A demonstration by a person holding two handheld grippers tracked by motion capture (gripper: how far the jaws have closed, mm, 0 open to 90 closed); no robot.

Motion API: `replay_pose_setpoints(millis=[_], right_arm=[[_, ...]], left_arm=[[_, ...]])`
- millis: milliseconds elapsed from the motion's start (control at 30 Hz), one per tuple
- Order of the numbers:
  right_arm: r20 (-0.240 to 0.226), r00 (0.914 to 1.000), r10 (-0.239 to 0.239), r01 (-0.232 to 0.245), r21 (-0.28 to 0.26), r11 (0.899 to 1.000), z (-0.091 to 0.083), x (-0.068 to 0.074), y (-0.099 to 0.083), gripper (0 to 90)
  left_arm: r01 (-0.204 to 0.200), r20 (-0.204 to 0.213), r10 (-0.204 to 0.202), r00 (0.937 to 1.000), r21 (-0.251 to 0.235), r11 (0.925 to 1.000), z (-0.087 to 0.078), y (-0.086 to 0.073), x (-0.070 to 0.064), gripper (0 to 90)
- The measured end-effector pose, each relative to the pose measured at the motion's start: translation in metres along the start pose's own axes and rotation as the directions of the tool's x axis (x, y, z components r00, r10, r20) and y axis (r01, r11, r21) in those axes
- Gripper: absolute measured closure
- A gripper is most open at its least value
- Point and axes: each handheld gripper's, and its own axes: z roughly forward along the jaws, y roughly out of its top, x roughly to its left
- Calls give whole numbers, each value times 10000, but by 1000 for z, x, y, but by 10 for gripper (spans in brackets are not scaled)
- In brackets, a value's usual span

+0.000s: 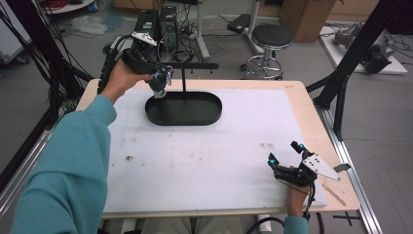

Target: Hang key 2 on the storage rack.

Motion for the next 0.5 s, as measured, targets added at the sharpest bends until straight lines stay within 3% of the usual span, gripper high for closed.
replay_pose_setpoints(millis=[200,500], right_arm=[[1,10000,12,-12,-35,10000,0,0,0,10],[5,10000,9,-9,-38,10000,0,0,0,10]], left_arm=[[-90,-52,91,9999,135,9999,10,9,-1,882],[48,-83,-45,10000,370,9993,20,6,3,882]])
